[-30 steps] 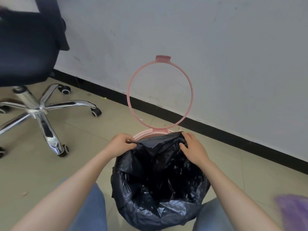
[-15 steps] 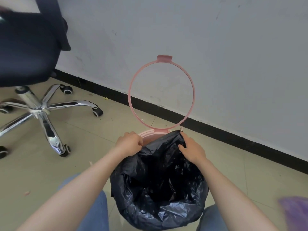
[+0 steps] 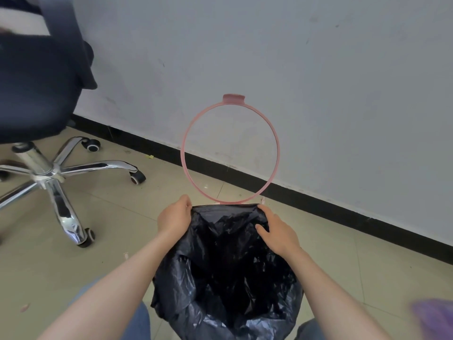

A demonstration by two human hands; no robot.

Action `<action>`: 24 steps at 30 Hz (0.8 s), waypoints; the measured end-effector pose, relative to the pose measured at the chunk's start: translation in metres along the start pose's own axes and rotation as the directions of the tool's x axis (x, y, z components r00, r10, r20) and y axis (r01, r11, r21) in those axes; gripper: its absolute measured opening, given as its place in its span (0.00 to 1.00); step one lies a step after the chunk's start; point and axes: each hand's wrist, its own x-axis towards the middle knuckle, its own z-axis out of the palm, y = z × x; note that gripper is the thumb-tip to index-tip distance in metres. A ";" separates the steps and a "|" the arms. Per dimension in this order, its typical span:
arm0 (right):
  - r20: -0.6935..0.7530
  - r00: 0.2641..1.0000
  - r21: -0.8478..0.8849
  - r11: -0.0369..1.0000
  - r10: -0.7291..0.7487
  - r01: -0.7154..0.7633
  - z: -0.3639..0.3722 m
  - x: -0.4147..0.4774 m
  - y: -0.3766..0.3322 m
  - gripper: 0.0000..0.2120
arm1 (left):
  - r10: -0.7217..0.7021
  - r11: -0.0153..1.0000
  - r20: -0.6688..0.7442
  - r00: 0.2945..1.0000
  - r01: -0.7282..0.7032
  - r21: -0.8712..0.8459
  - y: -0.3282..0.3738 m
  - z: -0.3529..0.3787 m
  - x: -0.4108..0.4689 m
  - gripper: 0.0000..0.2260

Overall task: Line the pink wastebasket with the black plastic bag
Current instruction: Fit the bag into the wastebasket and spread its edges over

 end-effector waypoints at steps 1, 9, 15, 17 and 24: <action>-0.006 1.000 0.007 1.000 0.004 -0.004 -0.001 0.000 0.000 0.24 | -0.027 0.999 0.013 1.000 0.027 -0.044 -0.001 0.001 0.004 0.05; 0.276 0.950 0.198 0.959 0.145 -0.204 -0.014 0.027 0.002 0.21 | -0.086 0.993 -0.014 0.996 0.085 -0.087 0.005 -0.005 0.011 0.09; 0.064 0.950 0.446 0.843 0.305 -0.301 -0.040 0.047 -0.011 0.31 | 0.005 0.999 0.108 0.994 -0.010 0.053 0.014 -0.012 -0.041 0.23; -0.037 0.941 0.625 0.742 0.337 -0.241 -0.054 0.060 -0.022 0.26 | -0.061 0.996 0.165 0.984 0.070 -0.047 0.005 -0.006 -0.052 0.24; 0.114 0.902 0.980 0.103 0.417 -0.171 -0.086 0.090 -0.040 0.26 | -0.177 0.899 0.196 0.965 0.239 -0.368 -0.009 -0.001 -0.052 0.14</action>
